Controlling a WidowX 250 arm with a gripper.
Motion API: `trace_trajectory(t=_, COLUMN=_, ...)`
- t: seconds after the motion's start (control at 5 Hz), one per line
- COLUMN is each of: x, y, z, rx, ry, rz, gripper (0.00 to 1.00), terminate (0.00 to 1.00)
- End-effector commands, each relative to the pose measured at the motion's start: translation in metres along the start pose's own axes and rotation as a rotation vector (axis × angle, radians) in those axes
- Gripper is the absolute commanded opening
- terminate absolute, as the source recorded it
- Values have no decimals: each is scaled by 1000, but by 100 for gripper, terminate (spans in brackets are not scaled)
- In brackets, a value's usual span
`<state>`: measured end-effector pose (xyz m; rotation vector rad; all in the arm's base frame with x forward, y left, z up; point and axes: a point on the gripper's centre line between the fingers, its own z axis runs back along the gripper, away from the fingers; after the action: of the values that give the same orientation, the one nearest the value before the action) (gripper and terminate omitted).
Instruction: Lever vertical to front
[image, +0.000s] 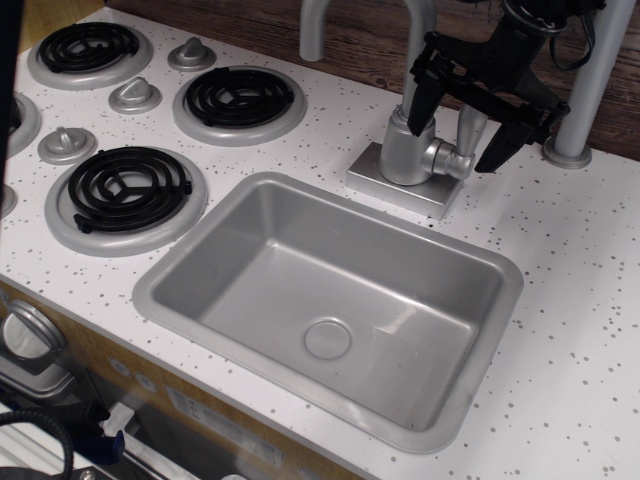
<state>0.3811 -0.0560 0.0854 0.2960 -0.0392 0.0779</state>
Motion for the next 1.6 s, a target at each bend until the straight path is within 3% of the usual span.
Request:
trace_trajectory(t=0.0, x=0, y=0, z=0, rx=0, ry=0, rz=0, gripper=100, terminate=0)
trace_trajectory(t=0.6, x=22, y=-7, z=14, rx=-23, ry=-137, rz=42, gripper=100, terminate=0)
trace_trajectory(t=1.4, x=53, y=-1, z=15, rx=9, ry=-195, rz=-5, gripper=100, terminate=0)
